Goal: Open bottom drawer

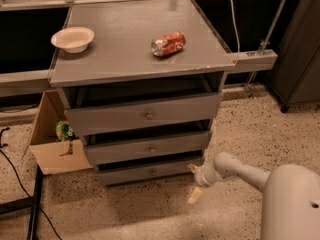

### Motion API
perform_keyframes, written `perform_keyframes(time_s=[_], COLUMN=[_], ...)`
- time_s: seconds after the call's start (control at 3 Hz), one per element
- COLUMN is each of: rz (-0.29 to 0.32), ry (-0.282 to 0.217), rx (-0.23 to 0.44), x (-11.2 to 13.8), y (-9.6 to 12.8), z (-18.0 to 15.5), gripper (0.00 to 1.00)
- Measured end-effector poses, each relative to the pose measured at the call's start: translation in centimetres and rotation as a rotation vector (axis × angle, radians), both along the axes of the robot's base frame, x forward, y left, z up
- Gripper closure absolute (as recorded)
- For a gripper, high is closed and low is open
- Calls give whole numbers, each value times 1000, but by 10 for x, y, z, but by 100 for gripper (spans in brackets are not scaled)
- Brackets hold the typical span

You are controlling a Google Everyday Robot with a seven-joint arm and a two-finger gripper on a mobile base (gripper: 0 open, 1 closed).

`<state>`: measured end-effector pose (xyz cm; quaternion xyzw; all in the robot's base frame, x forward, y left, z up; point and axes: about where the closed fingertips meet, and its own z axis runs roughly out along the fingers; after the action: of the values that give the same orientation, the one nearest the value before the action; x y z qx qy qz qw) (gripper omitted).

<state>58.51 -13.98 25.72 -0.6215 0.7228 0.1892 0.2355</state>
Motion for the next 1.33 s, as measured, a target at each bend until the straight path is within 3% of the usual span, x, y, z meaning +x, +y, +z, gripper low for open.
perform_keyframes(time_s=[1.0,1.33], rz=[97,133], ry=[-143,-190], rx=[68,57], x=[33,50], y=[28,36], z=[-38,-49], gripper=[0,0])
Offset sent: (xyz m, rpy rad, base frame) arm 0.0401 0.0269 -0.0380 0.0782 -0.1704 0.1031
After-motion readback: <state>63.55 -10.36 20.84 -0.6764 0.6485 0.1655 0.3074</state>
